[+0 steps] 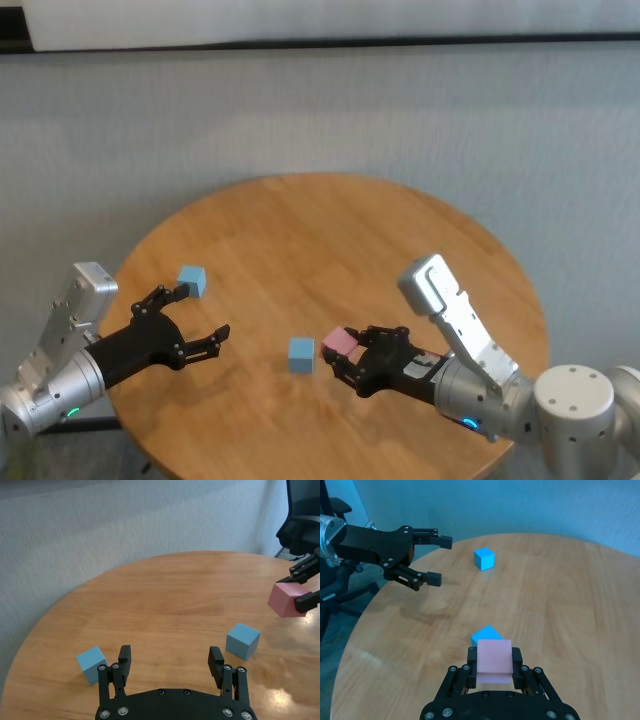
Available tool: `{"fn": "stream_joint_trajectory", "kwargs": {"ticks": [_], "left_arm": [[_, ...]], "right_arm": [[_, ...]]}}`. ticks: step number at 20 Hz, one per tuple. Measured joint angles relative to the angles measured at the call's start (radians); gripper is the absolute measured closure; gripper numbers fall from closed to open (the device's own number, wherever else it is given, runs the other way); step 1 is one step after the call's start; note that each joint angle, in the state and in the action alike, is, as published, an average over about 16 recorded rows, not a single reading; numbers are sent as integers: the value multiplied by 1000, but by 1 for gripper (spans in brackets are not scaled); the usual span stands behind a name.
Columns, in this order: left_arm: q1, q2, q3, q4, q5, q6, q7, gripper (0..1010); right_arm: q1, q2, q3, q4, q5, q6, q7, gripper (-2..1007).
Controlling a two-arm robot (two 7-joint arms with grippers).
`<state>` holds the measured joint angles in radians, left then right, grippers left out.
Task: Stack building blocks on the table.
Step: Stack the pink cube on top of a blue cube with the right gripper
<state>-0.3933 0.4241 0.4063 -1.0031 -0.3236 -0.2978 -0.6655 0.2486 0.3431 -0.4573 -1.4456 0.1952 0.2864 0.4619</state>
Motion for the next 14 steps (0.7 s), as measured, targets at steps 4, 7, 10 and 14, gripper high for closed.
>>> {"fn": "stream_joint_trajectory", "kwargs": {"ticks": [4,7,10,14], "left_arm": [[0,0,0,0,0,0,0,10],[0,0,0,0,0,0,0,10],[0,0,0,0,0,0,0,10],[0,0,0,0,0,0,0,10]], "right_arm": [[4,-10,-13,8,3,-10,-11,646],[7,-18,-22,17,4,-18,-22,646],[12,-28,-30,28,3,-24,-32,646],[20,-41,-40,45,0,-30,-43,646]]}}
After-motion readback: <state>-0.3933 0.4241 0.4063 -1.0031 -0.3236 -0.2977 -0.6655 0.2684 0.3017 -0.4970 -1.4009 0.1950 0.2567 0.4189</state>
